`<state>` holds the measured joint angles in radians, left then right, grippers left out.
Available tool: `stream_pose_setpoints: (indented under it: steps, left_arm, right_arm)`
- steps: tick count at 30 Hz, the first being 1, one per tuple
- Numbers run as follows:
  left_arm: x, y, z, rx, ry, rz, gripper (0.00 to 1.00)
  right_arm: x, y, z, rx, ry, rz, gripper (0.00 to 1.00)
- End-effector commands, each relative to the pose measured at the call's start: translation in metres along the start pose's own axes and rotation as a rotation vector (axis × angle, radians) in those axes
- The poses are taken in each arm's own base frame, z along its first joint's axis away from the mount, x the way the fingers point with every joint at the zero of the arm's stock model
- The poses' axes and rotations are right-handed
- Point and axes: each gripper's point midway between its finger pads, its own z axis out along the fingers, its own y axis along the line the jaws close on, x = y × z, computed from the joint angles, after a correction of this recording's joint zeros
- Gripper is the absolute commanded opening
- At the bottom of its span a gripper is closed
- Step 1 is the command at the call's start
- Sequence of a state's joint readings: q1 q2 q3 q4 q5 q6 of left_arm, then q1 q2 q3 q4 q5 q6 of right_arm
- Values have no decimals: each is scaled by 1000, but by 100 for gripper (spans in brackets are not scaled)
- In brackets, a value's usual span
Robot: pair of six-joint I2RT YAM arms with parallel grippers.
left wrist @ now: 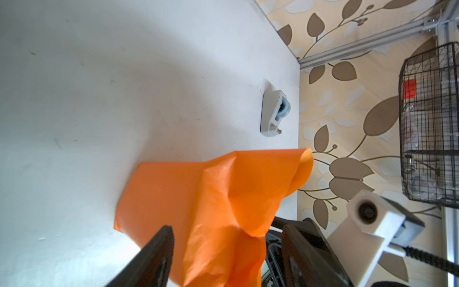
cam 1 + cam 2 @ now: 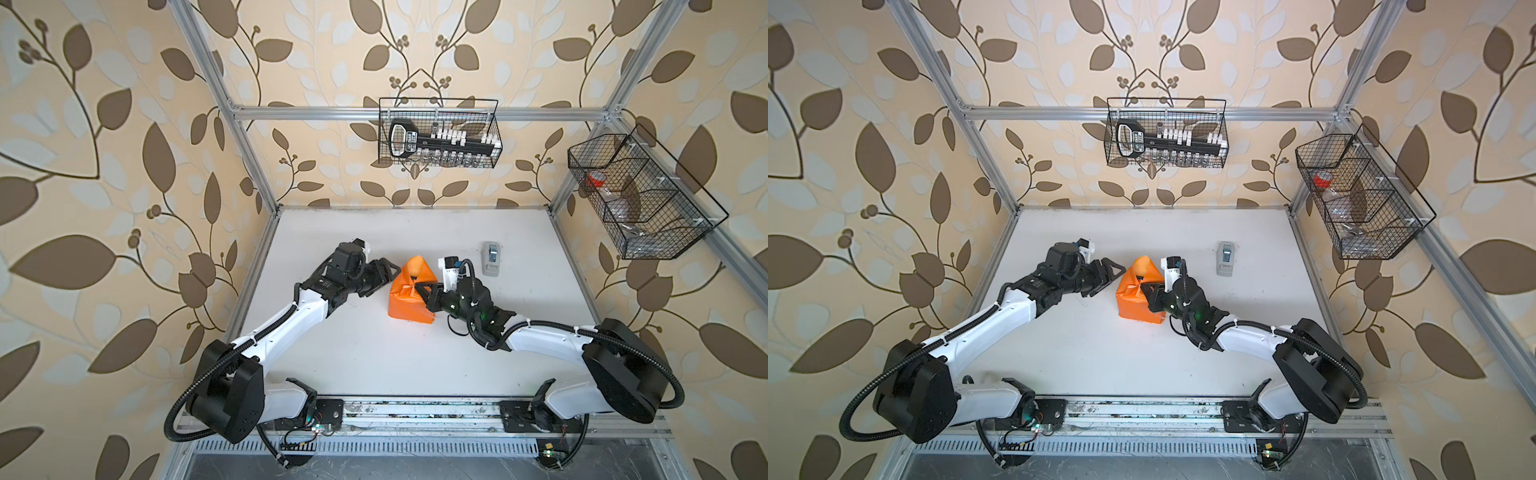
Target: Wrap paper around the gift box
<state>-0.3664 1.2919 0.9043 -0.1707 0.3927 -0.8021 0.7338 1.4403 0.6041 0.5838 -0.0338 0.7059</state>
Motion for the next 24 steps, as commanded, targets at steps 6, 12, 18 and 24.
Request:
stream_pose_setpoints:
  steps: [6, 12, 18, 24]
  left_arm:
    - [-42, 9, 59, 77, 169, 42, 67]
    - [-48, -16, 116, 393, 321, 61, 58]
    - [-39, -49, 107, 606, 437, 137, 60]
    - [-27, -64, 76, 657, 469, 207, 65]
  right_arm:
    - [27, -26, 0, 67, 86, -1, 18]
    - [30, -25, 4, 57, 100, 2, 18]
    - [29, -22, 2, 55, 102, -6, 18]
    - [27, -21, 3, 53, 103, -7, 17]
